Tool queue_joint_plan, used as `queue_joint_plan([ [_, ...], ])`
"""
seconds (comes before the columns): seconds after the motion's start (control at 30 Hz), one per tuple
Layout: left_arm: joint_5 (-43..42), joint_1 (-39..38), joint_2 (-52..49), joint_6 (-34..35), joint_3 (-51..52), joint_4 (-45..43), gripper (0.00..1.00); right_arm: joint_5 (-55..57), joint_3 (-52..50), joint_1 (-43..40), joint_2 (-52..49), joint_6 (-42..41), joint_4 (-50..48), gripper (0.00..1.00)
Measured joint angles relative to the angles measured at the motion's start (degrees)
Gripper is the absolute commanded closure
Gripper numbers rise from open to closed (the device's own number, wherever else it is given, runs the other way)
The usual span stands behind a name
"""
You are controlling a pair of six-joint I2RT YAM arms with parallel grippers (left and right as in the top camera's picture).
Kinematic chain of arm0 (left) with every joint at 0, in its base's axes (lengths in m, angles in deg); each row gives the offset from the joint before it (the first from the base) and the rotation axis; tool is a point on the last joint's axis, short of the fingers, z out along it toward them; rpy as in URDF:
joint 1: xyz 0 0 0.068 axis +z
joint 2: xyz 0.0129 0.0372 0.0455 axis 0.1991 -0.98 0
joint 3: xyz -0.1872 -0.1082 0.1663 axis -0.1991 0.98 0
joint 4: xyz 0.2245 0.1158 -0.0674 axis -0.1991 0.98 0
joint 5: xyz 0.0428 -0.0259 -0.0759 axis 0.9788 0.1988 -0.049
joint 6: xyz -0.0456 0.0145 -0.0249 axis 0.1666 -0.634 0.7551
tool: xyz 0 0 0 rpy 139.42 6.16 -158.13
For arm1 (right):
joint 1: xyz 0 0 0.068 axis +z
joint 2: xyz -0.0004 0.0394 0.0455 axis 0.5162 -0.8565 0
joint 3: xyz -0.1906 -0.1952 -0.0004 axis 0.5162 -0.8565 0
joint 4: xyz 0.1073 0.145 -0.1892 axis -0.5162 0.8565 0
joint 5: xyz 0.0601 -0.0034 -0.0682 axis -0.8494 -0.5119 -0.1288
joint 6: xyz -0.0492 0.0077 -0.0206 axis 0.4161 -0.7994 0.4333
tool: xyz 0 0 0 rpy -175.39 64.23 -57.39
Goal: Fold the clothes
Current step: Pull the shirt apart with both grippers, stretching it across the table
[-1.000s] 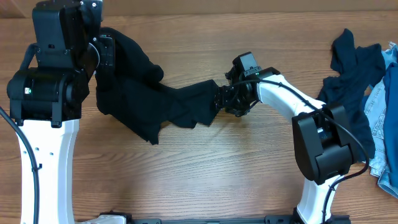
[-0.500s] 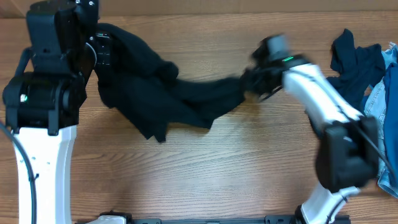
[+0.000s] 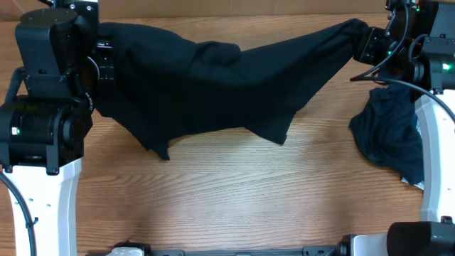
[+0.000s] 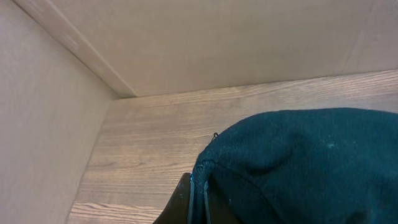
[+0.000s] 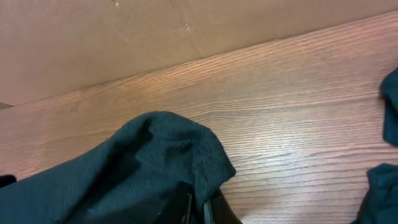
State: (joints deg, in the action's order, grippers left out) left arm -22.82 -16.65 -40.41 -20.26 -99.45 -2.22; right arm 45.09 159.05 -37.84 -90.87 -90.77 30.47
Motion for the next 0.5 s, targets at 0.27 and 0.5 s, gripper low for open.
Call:
queue_joint_plan([
  [0.27, 0.24, 0.0, 7.67, 0.2, -0.02, 0.04, 0.86, 1.42, 10.58, 0.0, 6.34, 1.88, 4.33, 0.96],
  [0.5, 1.11, 0.0, 9.14, 0.74, -1.18, 7.06, 0.37, 1.42, 12.48, 0.02, 11.87, 2.27, 7.3, 0.96],
])
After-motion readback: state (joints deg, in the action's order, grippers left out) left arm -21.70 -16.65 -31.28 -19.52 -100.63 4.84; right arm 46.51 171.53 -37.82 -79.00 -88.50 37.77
